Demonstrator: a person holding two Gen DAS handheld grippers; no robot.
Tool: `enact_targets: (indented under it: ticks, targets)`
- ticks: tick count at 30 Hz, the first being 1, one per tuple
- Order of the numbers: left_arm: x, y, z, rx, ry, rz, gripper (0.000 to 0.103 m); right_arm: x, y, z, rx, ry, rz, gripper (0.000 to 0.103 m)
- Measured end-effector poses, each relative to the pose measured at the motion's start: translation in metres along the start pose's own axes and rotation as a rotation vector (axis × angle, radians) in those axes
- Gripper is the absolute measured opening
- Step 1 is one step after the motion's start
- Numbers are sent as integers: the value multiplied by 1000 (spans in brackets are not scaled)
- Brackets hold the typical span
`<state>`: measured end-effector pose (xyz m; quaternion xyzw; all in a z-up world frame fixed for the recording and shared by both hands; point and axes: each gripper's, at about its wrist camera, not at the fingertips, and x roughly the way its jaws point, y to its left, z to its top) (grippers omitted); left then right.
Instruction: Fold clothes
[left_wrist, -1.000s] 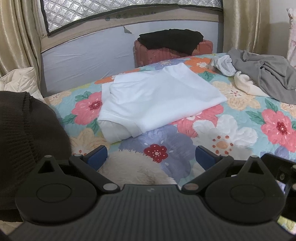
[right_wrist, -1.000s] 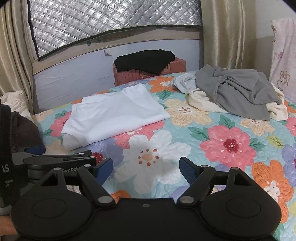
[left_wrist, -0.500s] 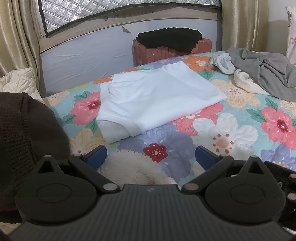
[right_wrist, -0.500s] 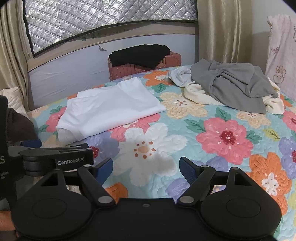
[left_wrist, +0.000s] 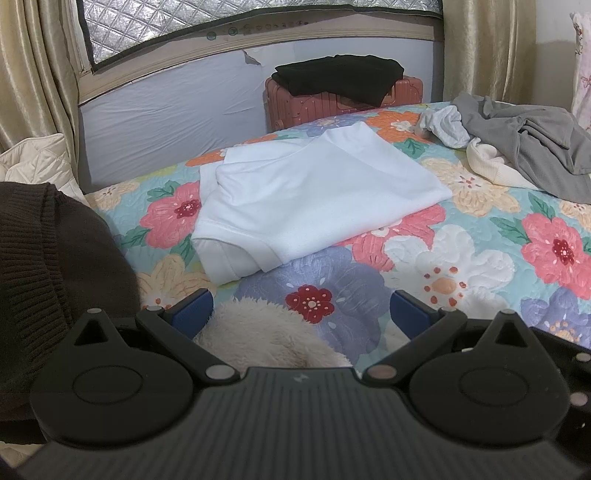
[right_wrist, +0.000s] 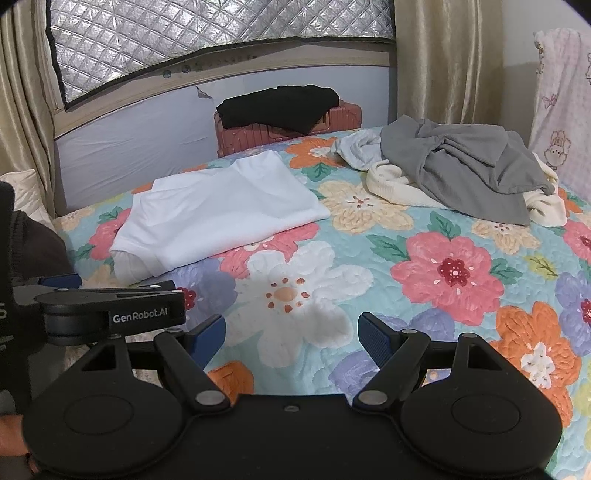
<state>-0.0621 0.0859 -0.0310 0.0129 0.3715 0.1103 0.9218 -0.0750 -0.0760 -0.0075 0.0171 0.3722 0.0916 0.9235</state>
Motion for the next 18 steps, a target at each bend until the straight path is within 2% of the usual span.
enact_targets:
  ticks: [18]
  targets:
    - [-1,-1,0,2,0,0,103,1,0,-1,2,2,-14,83]
